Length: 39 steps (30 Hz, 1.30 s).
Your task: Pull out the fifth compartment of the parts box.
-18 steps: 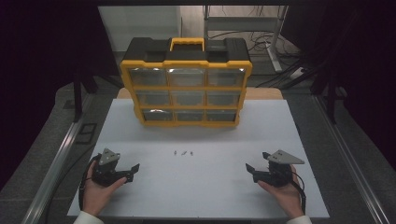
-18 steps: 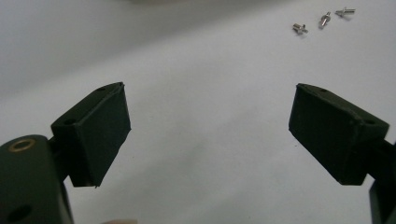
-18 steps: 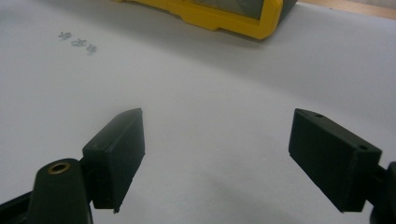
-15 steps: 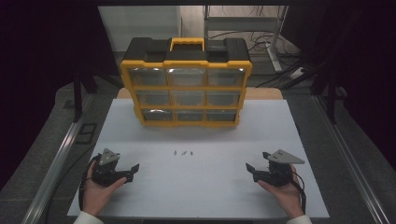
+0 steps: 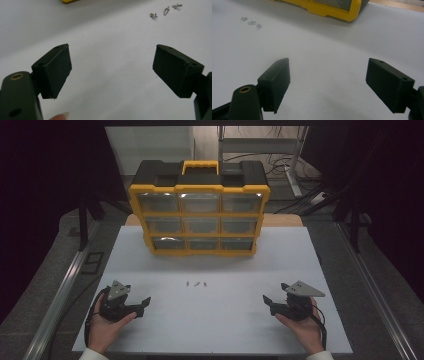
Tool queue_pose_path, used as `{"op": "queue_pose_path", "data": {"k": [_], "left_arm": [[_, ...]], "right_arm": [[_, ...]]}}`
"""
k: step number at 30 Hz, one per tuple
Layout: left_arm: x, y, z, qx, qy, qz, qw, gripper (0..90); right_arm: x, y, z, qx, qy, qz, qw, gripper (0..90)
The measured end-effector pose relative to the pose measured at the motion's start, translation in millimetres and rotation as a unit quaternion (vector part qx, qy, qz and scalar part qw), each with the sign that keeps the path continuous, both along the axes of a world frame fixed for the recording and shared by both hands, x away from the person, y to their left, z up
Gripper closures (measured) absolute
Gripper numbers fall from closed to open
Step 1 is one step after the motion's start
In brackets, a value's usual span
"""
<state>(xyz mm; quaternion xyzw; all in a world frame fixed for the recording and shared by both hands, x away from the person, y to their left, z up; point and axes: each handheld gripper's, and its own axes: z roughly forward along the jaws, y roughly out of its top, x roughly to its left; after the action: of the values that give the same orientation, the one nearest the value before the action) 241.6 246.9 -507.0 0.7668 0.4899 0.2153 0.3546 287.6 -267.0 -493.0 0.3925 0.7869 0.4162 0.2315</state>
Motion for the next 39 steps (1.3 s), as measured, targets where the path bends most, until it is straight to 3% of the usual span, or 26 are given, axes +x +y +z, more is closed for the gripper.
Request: {"op": "queue_pose_path", "data": {"k": [6,10,15,16,20,25,30,39], "left_arm": [[-0.2,0.2,1.2,0.005,-0.015,0.001,0.9999,15.1],[1.7,0.0,1.1,0.012,-0.015,0.002,0.9998,15.0],[2.4,-6.8,4.3,0.038,-0.021,-0.004,0.9991,15.3],[2.6,-8.4,6.1,0.052,-0.024,-0.013,0.9982,15.5],[4.7,-13.0,9.4,0.062,-0.036,-0.02,0.9972,15.8],[3.3,-20.3,12.3,0.092,-0.057,-0.033,0.9935,15.8],[0.6,-28.8,13.1,0.13,-0.074,-0.046,0.9877,15.6],[-2.6,-35.4,12.9,0.155,-0.089,-0.056,0.9823,15.1]], "right_arm": [[1.1,-0.2,-1.4,-0.003,0.003,0.0,1.0,20.4],[1.4,-0.9,-2.2,-0.002,0.004,-0.001,1.0,20.4],[-2.2,-3.2,-1.2,0.002,0.003,-0.001,1.0,20.6],[-2.1,-3.4,-1.5,0.002,0.003,-0.001,1.0,20.6],[-1.0,-3.3,-3.4,-0.002,0.008,-0.005,1.0,20.7],[-1.9,-3.7,-4.3,-0.006,0.008,-0.008,0.9999,20.8],[-2.6,-4.1,-4.7,-0.008,0.008,-0.007,0.9999,20.8],[-3.5,-4.2,-5.2,-0.011,0.009,-0.008,0.9999,20.8]]}}
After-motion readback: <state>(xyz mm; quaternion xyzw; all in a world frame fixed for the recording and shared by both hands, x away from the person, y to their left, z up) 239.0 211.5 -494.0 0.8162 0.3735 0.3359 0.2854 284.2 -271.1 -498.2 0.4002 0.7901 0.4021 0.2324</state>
